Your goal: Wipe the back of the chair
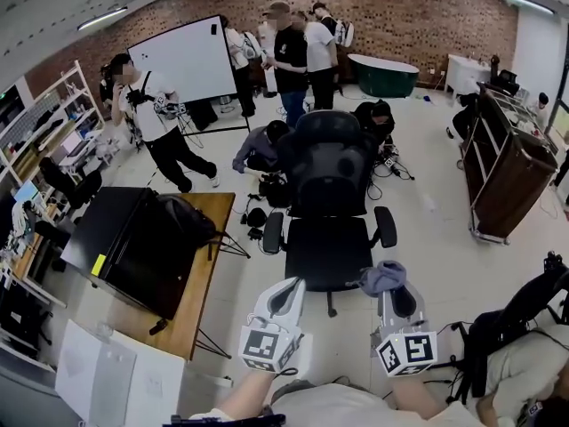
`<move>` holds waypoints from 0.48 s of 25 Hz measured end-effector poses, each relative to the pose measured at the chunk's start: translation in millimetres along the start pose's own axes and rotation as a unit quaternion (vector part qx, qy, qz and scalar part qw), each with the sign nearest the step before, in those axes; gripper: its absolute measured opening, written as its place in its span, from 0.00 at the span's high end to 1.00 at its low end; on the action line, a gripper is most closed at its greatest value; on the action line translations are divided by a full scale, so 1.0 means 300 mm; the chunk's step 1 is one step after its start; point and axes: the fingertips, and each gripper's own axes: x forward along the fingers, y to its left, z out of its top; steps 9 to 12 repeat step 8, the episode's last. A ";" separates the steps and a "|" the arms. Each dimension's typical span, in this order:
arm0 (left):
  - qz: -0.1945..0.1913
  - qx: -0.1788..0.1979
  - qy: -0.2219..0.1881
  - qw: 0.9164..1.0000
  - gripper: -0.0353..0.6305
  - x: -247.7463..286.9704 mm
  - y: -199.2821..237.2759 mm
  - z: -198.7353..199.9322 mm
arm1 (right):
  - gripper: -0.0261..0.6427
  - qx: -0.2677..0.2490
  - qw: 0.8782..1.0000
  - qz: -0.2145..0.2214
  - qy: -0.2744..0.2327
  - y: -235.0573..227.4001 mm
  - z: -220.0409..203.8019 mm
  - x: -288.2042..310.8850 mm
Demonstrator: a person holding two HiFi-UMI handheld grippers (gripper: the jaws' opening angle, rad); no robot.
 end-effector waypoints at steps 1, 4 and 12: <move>0.001 0.000 -0.003 1.000 0.86 -0.018 -0.014 0.002 | 0.88 -0.002 1.000 0.000 0.001 0.005 0.000 -0.027; 0.002 0.007 0.001 1.000 0.86 -0.051 -0.066 0.021 | 0.88 0.007 1.000 -0.002 0.007 0.000 0.015 -0.086; 0.007 -0.016 0.029 0.999 0.86 -0.089 -0.143 0.054 | 0.88 0.009 1.000 0.003 0.009 -0.004 0.043 -0.144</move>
